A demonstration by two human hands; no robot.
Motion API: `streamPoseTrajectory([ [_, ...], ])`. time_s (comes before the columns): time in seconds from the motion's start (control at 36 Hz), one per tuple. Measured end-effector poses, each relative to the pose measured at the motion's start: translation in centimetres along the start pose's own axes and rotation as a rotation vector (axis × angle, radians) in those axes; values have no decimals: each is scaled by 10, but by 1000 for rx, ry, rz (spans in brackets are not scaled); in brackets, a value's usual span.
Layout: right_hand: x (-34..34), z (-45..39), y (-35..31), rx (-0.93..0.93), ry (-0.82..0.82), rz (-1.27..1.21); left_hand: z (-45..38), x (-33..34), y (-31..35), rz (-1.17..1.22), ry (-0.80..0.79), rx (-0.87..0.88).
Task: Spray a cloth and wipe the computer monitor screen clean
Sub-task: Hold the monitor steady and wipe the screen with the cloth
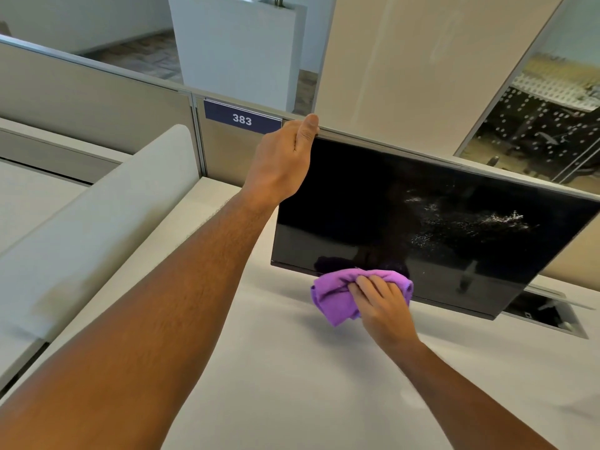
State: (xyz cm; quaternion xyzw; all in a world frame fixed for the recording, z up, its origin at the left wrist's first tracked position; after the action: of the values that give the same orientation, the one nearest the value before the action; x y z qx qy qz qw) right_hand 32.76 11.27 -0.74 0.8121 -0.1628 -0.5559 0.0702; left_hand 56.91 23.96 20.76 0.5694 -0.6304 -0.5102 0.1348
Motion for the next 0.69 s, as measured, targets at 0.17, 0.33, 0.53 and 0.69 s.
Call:
streamPoseTrajectory([
  [0.17, 0, 23, 25, 109, 2, 16, -1, 0, 2, -17, 12, 2],
  [0.33, 2, -20, -28, 33, 28, -84, -2, 2, 4, -117, 31, 69],
  [0.53, 2, -67, -75, -79, 39, -129, -1, -2, 4, -169, 14, 104],
  [0.69, -39, -77, -32, 46, 335, -158, -1, -2, 6, -171, -12, 106],
])
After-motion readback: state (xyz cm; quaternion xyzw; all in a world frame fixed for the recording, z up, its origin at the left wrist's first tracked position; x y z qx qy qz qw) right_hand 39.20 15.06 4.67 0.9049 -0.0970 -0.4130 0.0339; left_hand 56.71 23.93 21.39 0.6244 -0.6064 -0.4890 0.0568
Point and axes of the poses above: each hand's wrist, its own z-axis away from the middle knuckle, its own x-axis out of the palm, y = z × x, the point moved 6 cm from there along -z, towards the middle knuckle, and after that the axes turned 3 degrees about z, right-handed, at the moved point
